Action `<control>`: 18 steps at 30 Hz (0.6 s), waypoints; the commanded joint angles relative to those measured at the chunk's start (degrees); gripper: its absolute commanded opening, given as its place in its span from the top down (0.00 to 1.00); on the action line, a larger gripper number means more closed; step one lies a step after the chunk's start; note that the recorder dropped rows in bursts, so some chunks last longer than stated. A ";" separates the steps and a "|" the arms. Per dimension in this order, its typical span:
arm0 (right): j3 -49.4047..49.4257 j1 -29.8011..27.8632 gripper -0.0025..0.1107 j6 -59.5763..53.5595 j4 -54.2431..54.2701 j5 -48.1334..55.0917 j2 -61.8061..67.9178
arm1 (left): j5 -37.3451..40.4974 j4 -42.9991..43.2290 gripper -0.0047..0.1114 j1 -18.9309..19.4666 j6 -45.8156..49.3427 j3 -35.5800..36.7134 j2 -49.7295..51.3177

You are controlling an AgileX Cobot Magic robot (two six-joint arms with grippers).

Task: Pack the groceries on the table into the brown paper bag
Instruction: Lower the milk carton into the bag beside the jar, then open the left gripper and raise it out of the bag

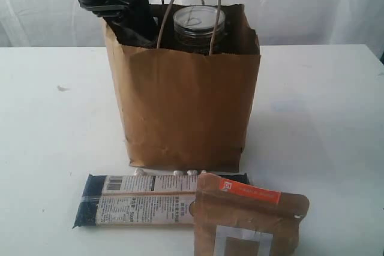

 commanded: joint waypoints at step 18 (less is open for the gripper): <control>0.11 -0.16 0.66 0.21 0.11 -0.35 -0.22 | 3.58 -0.50 0.27 -0.26 0.22 -0.30 -7.95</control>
